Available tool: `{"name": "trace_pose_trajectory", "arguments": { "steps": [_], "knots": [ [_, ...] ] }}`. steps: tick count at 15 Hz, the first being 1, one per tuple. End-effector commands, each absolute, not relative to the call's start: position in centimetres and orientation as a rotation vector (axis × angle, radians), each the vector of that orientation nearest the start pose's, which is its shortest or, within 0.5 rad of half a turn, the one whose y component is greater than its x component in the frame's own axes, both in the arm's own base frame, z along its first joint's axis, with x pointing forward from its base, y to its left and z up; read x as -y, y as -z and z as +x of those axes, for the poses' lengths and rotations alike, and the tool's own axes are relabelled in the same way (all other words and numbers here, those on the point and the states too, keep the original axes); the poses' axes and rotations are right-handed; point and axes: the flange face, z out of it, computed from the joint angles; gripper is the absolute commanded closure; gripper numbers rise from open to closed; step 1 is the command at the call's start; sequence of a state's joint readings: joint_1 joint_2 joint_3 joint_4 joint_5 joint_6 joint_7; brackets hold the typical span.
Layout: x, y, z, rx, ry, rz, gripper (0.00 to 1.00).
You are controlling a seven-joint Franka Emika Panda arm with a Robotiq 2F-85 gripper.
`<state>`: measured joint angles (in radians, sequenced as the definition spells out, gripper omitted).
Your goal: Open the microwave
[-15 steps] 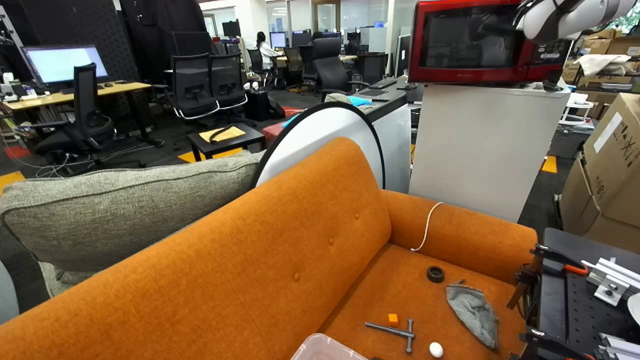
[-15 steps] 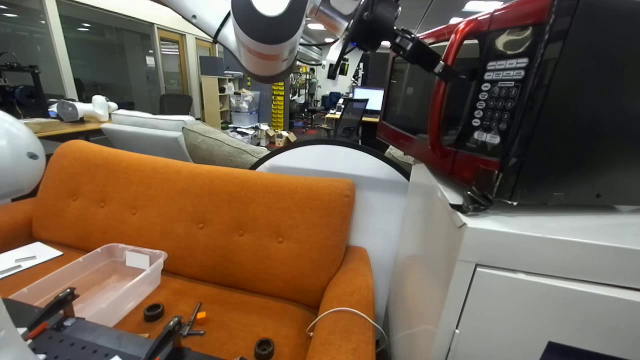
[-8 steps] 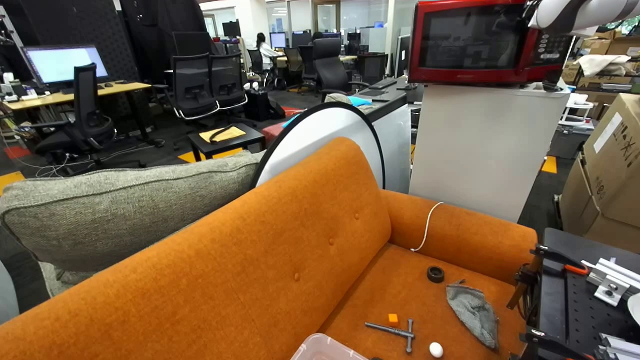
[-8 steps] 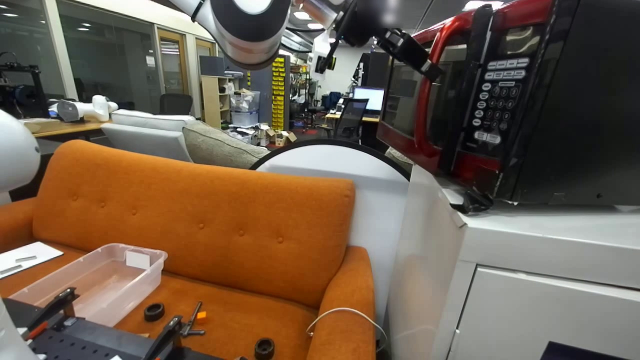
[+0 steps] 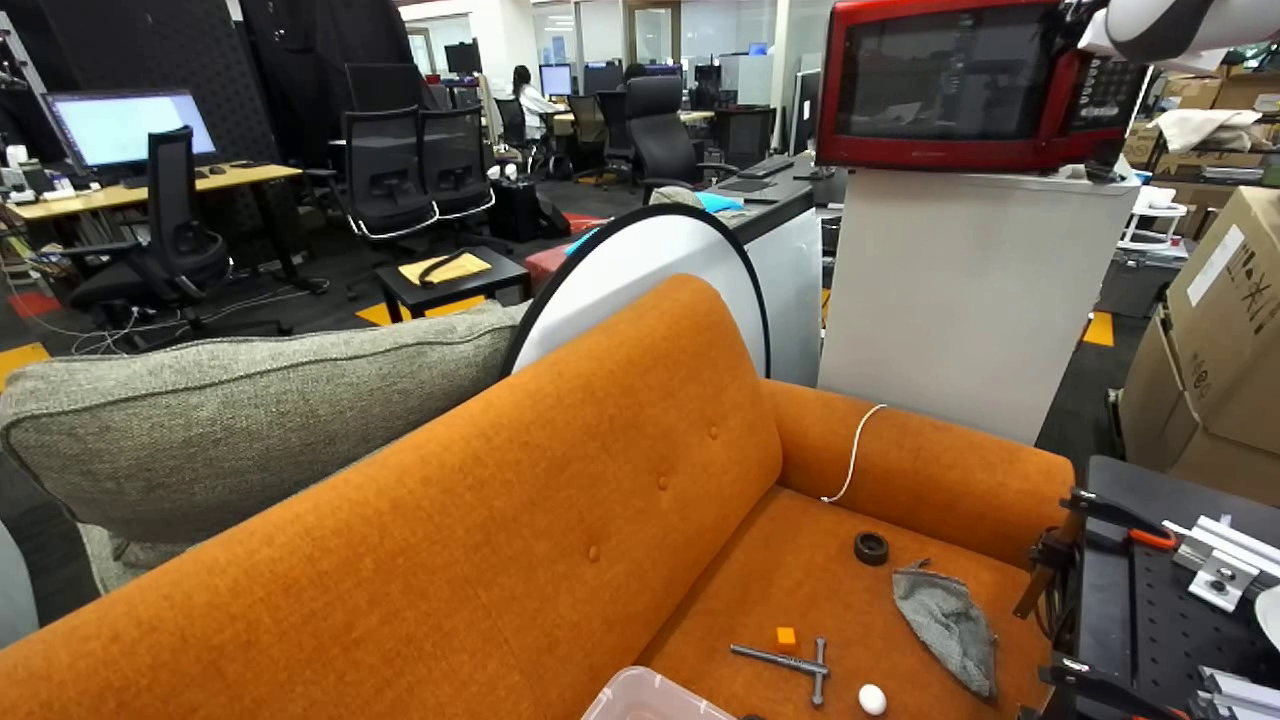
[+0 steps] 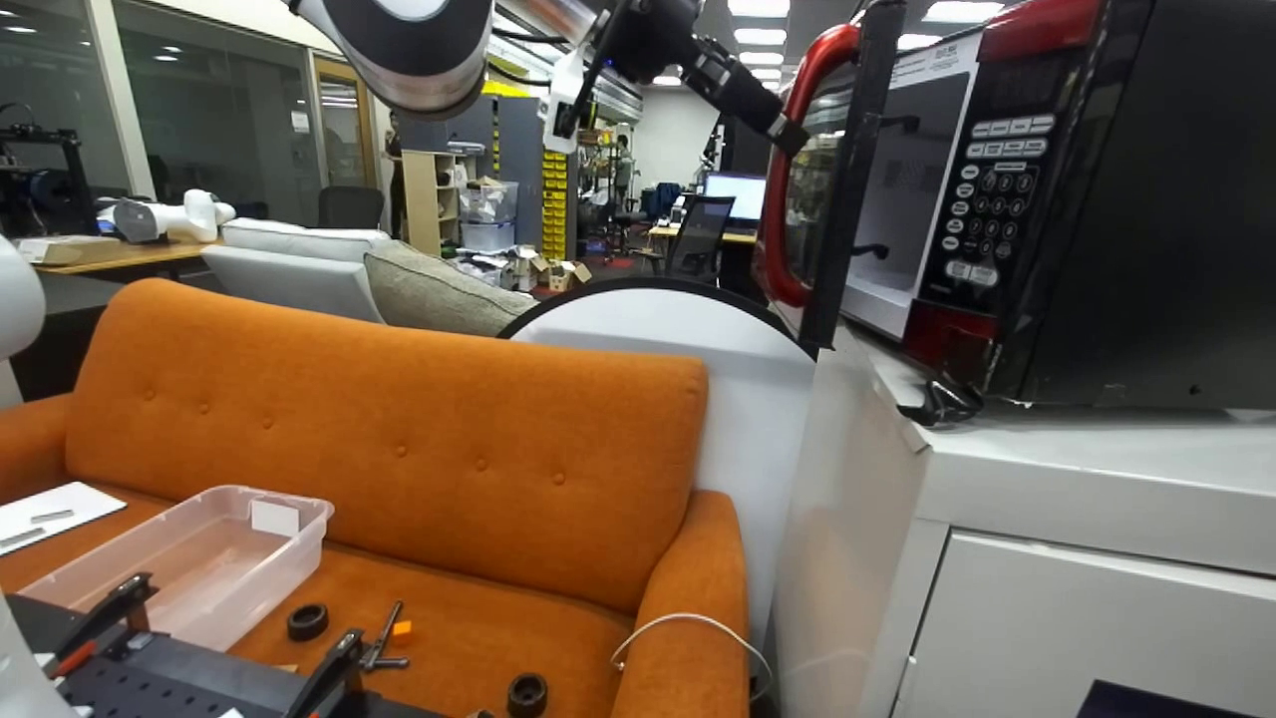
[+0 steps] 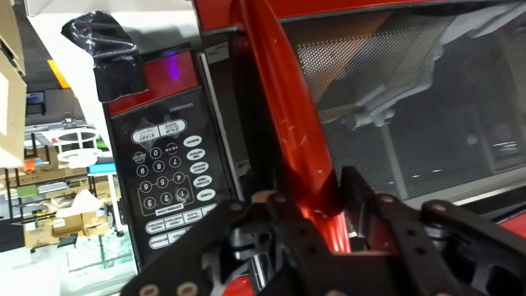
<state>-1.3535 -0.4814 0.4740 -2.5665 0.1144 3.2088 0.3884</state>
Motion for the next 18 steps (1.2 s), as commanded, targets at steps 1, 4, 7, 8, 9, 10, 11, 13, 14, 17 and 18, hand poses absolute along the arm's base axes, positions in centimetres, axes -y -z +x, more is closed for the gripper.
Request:
{"name": "trace_pose_trajectory", "arguments": {
  "steps": [1, 4, 7, 8, 9, 10, 11, 13, 14, 17, 18],
  "knots": [
    [31.0, -53.7, 29.4, -1.769, 1.656, -2.481, 0.9],
    [29.2, -53.9, 28.5, -1.688, 1.635, -2.503, 0.9],
    [27.7, -53.8, 28.0, -1.624, 1.599, -2.518, 0.9],
    [27.4, -53.8, 27.9, -1.606, 1.589, -2.523, 0.9],
    [27.2, -53.8, 27.8, -1.591, 1.584, -2.526, 0.9],
    [26.8, -53.9, 27.5, -1.576, 1.577, -2.529, 0.9],
    [26.6, -54.0, 27.3, -1.559, 1.571, -2.534, 0.9],
    [26.1, -54.3, 26.9, -1.525, 1.568, -2.543, 0.9],
    [25.7, -54.6, 26.7, -1.498, 1.567, -2.547, 0.9],
    [24.6, -55.3, 26.0, -1.414, 1.556, -2.563, 0.9],
    [24.3, -55.6, 25.8, -1.398, 1.555, -2.567, 0.9]
  ]
}}
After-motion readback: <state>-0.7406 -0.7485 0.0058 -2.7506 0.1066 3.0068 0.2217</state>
